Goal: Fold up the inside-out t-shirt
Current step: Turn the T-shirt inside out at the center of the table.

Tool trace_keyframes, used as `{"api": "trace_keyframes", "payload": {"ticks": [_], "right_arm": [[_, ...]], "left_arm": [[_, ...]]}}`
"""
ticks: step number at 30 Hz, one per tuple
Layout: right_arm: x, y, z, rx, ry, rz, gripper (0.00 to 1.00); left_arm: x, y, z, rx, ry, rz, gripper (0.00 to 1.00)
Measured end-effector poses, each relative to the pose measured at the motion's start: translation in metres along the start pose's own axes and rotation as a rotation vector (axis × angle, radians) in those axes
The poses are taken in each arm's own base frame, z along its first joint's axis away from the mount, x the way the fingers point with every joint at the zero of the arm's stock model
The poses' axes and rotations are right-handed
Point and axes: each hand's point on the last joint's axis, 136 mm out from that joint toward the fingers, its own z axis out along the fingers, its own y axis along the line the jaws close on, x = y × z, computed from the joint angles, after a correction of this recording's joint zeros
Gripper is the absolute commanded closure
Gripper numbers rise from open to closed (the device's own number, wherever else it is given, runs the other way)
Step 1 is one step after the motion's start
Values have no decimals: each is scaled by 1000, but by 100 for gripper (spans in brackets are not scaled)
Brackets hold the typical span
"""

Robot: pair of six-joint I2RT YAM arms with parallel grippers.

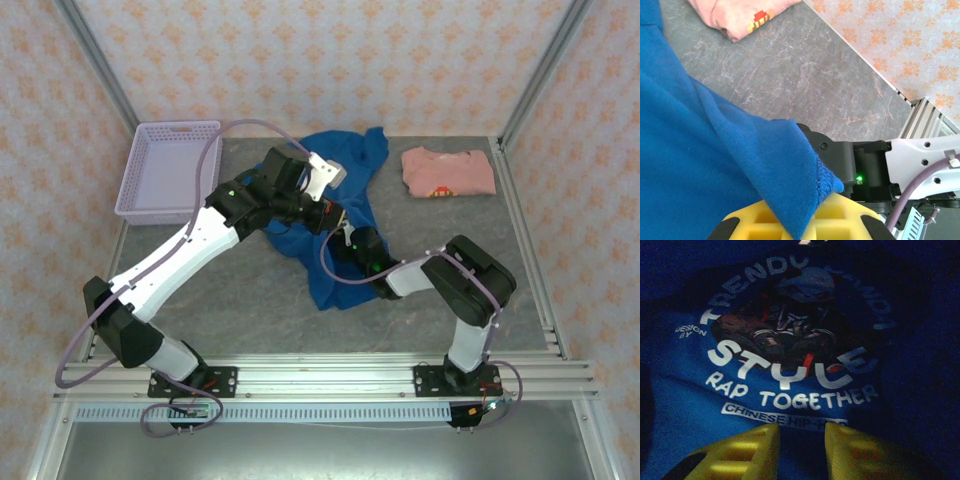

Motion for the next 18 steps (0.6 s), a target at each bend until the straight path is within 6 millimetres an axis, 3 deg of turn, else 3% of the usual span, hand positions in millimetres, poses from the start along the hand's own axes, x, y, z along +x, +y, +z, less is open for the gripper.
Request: {"api": "trace_keyframes", "payload": {"ticks": [6,18], "right_arm": [[-4,8,15,-20,30,22,68],[-19,15,60,27,124,-2,53]], "left_arm": [[3,-1,1,7,7,20,100],[-7,-15,-15,52,-31,39,100]]}}
